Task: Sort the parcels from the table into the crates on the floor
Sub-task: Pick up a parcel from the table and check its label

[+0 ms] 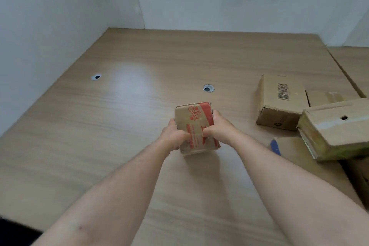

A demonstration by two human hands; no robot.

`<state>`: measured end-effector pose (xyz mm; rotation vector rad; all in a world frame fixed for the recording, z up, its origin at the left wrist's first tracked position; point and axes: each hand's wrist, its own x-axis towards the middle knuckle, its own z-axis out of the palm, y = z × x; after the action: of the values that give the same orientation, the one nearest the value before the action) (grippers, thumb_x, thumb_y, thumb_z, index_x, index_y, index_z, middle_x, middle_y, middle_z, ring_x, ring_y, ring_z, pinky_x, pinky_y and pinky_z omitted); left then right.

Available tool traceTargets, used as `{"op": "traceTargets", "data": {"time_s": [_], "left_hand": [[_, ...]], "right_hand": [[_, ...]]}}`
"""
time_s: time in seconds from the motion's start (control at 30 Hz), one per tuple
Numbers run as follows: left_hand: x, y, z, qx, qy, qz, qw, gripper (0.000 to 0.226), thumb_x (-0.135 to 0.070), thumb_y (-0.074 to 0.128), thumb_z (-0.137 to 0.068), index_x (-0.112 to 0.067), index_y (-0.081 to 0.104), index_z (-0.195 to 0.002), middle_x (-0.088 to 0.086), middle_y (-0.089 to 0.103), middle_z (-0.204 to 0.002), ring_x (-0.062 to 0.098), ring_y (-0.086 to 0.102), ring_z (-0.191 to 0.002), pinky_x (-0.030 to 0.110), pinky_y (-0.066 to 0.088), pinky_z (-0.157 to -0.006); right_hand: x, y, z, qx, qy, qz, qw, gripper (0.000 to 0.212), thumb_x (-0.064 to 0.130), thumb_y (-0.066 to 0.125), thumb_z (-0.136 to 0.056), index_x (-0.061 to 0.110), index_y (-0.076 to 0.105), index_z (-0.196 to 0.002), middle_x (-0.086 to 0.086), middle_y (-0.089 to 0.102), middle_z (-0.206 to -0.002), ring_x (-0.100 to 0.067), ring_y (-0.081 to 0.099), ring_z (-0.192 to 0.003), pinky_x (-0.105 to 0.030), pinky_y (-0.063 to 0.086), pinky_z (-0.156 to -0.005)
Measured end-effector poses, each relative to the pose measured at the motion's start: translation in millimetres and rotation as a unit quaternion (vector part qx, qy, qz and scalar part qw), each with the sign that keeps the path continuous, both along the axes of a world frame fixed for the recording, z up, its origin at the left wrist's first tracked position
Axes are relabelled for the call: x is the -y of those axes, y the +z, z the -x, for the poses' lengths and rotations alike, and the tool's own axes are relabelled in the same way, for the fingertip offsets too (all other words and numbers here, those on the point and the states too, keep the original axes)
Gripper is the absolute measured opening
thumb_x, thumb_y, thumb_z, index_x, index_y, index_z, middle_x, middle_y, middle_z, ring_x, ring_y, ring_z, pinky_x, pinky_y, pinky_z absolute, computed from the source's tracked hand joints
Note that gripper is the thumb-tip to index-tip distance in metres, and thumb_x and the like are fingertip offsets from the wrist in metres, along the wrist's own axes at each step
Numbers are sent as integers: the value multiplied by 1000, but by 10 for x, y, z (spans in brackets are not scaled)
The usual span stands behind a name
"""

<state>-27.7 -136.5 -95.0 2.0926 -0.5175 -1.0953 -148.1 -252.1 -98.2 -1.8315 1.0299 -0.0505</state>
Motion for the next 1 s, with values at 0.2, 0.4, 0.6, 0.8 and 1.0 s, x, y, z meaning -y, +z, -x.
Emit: {"op": "traceTargets", "data": {"time_s": [0.2, 0.4, 0.6, 0.8, 1.0], "left_hand": [[-830, 77, -245, 7, 57, 12, 998, 67, -7, 58, -80, -29, 32, -138, 8, 58, -122, 28, 58, -109, 47, 54, -88], [-1915, 112, -496, -2, 138, 33, 990, 62, -14, 61, -81, -30, 36, -135, 6, 58, -123, 26, 57, -111, 50, 54, -87], [-2843, 101, -679, -34, 213, 52, 975, 57, -52, 58, -88, -29, 37, -136, 3, 51, -135, 27, 48, -124, 54, 49, -93], [-3632, 100, -791, -23, 313, 31, 949, 84, -75, 37, -85, -20, 26, -147, 10, 44, -142, 35, 47, -125, 52, 53, -88], [-4406, 99, -909, -25, 391, 20, 920, 89, -77, 24, -86, -21, 10, -153, 9, 30, -152, 35, 40, -131, 53, 53, -88]], "right_hand": [[-648, 73, -419, -22, 69, 14, 997, 68, 16, 63, -77, 27, 31, -135, 0, 60, -107, -21, 57, -101, -39, 50, -88], [-1535, 99, -913, -25, 155, 23, 987, 62, 18, 65, -77, 25, 36, -131, 5, 58, -99, -18, 57, -96, -32, 49, -75], [-2364, 80, -1299, -13, 238, 26, 971, 35, 40, 60, -84, 28, 49, -114, 4, 62, -102, -16, 60, -93, -35, 52, -69], [-3156, 144, -1661, -5, 305, 40, 952, 41, 66, 41, -87, 33, 54, -105, 11, 63, -95, -15, 60, -89, -39, 55, -71], [-3962, 164, -1944, -14, 352, 62, 934, 58, 73, 29, -86, 25, 49, -108, 3, 62, -95, -19, 61, -87, -44, 55, -77]]}}
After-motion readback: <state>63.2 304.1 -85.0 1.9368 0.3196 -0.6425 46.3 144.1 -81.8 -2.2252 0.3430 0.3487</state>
